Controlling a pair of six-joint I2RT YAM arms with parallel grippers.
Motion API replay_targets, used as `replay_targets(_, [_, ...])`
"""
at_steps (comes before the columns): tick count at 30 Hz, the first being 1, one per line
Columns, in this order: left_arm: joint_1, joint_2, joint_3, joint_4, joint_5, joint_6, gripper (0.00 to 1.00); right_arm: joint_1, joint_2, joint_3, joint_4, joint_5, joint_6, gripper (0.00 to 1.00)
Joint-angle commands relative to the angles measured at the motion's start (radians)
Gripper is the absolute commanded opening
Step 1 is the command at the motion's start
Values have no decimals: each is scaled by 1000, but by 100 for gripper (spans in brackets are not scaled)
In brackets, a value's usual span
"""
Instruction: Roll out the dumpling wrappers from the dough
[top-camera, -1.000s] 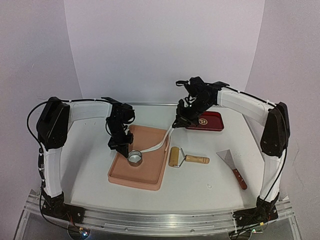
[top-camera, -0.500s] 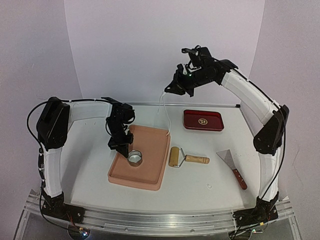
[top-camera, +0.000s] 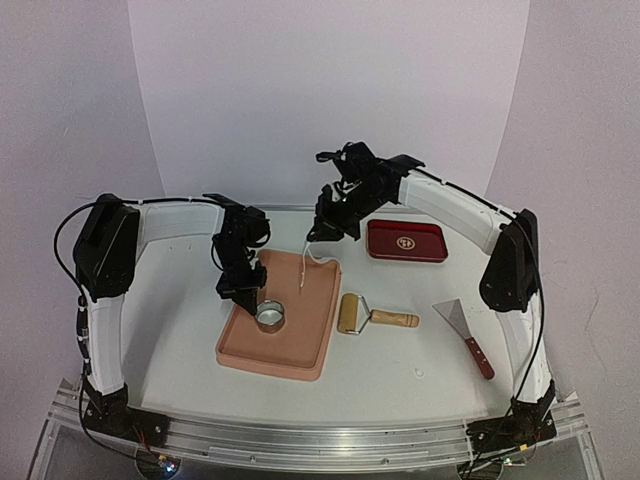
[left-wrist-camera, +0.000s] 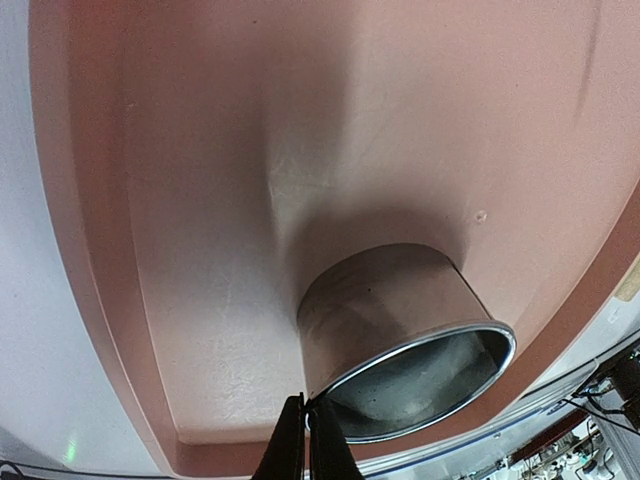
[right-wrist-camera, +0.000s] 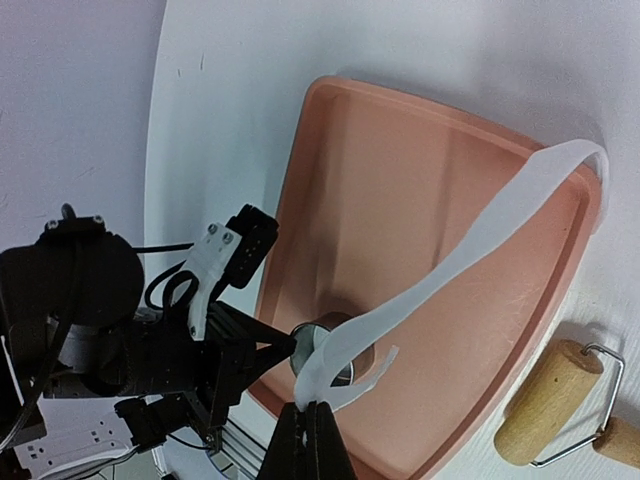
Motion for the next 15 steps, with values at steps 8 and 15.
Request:
replay_targets(8, [-3,11,9,25,-101,1,0,72,-33,-52,19,58,-48,0])
replay_targets(15, [-3,-7,-19,39,-104,-2,0,87,-66,-70,15,140,-47,0])
